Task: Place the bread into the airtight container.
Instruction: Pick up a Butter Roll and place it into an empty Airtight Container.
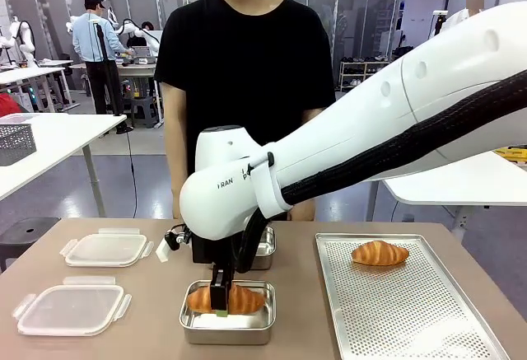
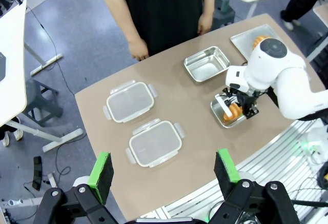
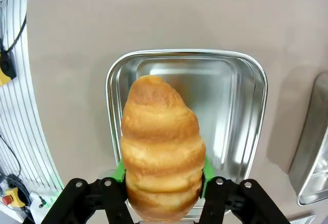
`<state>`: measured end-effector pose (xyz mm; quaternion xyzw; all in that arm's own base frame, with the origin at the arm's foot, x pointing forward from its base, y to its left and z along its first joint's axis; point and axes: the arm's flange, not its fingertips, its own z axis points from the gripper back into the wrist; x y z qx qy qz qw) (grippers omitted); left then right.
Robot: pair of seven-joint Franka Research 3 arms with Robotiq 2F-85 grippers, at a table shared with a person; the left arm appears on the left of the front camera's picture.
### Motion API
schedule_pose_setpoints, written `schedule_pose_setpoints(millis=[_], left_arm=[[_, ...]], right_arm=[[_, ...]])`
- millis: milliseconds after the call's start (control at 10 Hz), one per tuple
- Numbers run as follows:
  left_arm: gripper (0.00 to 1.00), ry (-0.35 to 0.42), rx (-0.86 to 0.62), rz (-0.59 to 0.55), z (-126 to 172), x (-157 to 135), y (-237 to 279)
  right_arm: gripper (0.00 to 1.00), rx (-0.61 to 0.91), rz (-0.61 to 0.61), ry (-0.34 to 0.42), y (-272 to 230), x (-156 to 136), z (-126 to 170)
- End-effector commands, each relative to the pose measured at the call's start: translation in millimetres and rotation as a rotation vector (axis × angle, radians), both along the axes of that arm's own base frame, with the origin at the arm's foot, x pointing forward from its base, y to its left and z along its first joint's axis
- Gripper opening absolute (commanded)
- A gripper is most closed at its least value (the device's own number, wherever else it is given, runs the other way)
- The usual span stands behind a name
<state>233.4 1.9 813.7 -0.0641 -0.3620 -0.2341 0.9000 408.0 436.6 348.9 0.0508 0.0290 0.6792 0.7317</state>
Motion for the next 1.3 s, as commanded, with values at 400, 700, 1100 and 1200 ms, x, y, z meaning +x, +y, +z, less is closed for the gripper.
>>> schedule_pose_setpoints(millis=[400, 700, 1100, 1200], left_arm=[[1.0, -0.004, 0.004, -0.007, 1, -1, 1], [1.0, -0.004, 0.004, -0.007, 1, -1, 1], [1.0, -0.004, 0.004, -0.007, 1, -1, 1], [1.0, -0.004, 0.004, -0.007, 1, -1, 1]], right_arm=[[1.0, -0.031, -0.033, -0.025, 4, -4, 3], [1.0, -0.03, -0.044, -0.04, -7, -3, 5], [1.0, -0.004, -0.012, -0.01, 3, 2, 2], [1.0, -0.004, -0.012, -0.01, 3, 2, 2]])
